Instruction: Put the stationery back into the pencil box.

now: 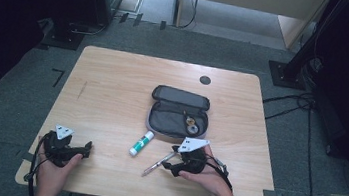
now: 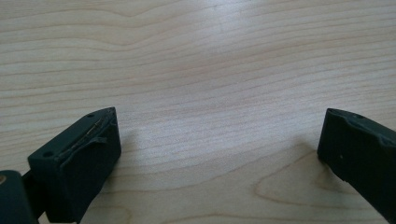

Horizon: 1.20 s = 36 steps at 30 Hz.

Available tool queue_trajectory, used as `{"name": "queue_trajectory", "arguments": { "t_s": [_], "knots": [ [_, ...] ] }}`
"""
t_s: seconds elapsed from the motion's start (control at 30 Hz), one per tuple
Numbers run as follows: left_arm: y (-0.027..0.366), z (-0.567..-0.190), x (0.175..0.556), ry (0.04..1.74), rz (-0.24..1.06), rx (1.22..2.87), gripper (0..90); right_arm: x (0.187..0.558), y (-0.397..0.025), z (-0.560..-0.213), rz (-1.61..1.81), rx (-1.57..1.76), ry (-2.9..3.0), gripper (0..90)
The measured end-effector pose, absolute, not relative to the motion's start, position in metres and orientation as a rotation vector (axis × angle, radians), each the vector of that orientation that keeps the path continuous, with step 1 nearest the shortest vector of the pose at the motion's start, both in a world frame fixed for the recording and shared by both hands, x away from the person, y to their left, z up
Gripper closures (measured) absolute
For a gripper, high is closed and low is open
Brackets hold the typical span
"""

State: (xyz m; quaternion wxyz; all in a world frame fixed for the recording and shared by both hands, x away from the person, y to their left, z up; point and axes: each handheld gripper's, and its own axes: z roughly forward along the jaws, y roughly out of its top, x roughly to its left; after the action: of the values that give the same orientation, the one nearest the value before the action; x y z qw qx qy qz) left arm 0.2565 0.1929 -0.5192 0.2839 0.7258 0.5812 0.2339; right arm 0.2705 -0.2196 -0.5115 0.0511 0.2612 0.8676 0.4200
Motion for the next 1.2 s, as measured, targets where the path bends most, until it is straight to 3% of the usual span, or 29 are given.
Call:
{"name": "queue_trajectory", "arguments": {
  "t_s": [0.23,0.77,0.9,1.07,1.2],
  "knots": [
    [0.193,-0.519,0.257,1.555,0.626,1.942,0.0,0.275,-0.22,-0.521,1.19,0.795,2.608,24.4],
    [0.193,-0.519,0.257,1.555,0.626,1.942,0.0,0.261,-0.235,-0.518,1.194,0.723,2.62,72.0],
    [0.193,-0.519,0.257,1.555,0.626,1.942,0.0,0.255,-0.238,-0.518,1.205,0.734,2.629,77.6],
    [0.193,-0.519,0.257,1.555,0.626,1.942,0.0,0.248,-0.238,-0.52,1.219,0.752,2.599,76.4],
    [0.193,-0.519,0.257,1.555,0.626,1.942,0.0,0.242,-0.235,-0.52,1.193,0.763,2.56,80.6]
  ]
}}
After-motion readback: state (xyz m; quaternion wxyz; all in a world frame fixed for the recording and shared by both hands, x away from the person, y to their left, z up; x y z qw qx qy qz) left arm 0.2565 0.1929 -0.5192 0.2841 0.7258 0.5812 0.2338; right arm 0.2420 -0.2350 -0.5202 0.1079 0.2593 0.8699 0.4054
